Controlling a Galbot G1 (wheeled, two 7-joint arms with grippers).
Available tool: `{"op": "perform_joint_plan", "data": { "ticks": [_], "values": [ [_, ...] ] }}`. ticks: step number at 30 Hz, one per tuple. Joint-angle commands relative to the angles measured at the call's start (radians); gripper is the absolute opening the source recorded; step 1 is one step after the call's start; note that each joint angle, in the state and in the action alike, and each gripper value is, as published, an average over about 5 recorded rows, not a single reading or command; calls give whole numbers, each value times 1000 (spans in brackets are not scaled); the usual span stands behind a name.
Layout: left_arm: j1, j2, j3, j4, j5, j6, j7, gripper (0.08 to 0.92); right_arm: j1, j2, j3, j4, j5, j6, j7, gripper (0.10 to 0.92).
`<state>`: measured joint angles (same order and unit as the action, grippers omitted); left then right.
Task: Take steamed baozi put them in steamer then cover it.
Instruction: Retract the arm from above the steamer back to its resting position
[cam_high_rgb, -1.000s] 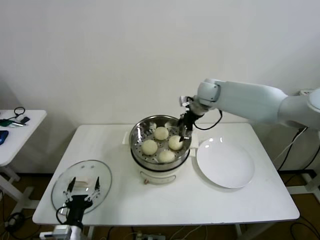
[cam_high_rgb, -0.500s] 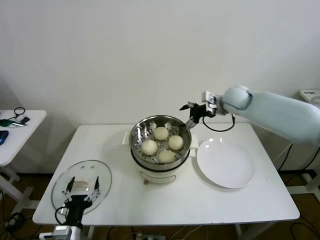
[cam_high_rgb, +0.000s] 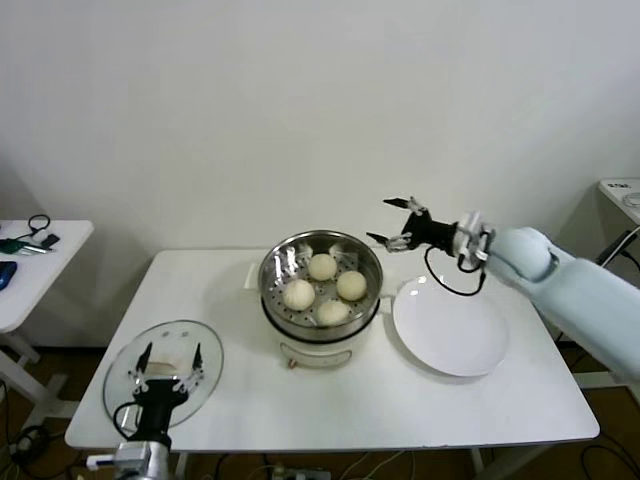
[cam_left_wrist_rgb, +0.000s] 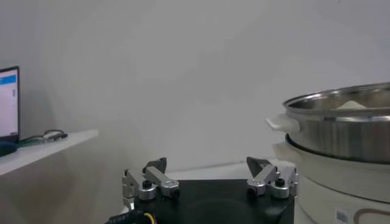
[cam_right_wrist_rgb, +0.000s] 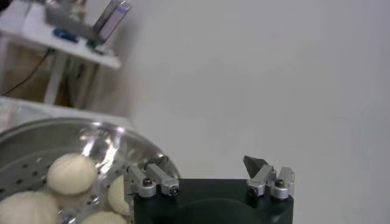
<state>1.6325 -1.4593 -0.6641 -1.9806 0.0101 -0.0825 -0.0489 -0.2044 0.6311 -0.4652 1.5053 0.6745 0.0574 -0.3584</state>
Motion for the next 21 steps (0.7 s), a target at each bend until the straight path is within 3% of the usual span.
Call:
{"op": "perform_joint_plan", "data": {
  "ticks": [1, 13, 21],
  "values": [
    [-26, 1, -5, -6, 115, 22, -12, 823, -628, 28, 678, 159, -124, 33, 125, 823],
    [4, 50, -40, -52, 783, 168, -155, 823, -999, 322, 1055, 301, -151, -60, 206, 823],
    [38, 94, -14, -21, 1269, 225, -72, 823, -1089, 434, 1117, 316, -184, -55, 178, 823]
  ]
}}
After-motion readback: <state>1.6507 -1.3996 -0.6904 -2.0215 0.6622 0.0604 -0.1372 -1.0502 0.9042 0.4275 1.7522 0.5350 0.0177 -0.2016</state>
